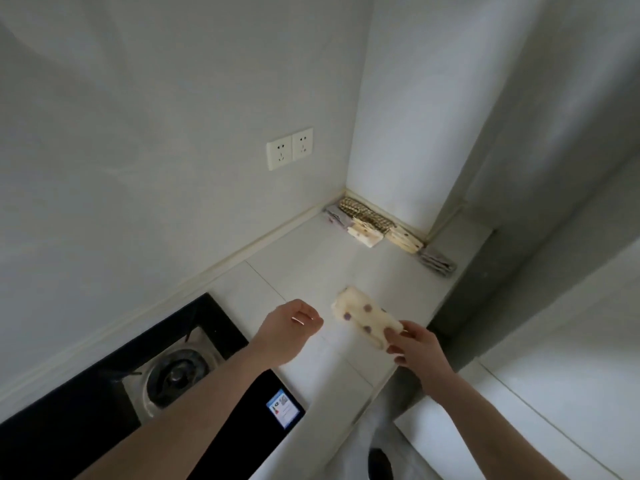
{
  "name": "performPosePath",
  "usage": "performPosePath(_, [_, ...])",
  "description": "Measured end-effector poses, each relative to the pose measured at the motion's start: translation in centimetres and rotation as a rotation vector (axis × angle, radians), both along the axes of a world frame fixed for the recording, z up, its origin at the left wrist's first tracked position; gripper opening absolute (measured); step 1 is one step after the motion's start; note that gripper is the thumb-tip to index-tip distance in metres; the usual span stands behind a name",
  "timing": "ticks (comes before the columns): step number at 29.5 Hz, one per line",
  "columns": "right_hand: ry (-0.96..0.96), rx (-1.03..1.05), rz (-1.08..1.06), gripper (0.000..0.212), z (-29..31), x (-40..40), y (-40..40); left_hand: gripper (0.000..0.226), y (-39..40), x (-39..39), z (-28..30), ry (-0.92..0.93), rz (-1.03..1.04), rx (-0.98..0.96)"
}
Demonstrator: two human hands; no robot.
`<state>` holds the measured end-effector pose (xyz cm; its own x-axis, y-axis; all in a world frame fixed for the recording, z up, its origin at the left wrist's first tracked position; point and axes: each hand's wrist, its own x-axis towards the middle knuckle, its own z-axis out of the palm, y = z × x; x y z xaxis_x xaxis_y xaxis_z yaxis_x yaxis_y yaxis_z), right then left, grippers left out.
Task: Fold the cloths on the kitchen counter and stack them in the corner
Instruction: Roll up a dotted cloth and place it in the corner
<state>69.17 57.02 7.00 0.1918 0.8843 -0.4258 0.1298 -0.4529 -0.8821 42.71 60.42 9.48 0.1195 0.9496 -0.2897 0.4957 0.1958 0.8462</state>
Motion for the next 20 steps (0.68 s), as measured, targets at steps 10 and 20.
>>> performPosePath(10, [0.221,-0.266,-0.189,0.03,-7.3,8.3,17.2,0.011,7.2,3.4,-1.9,0.161,0.154,-0.069])
performPosePath(20, [-0.012,-0.445,-0.239,0.019,-12.7,14.3,29.5,0.011,8.7,6.4,-2.6,0.224,0.257,-0.134])
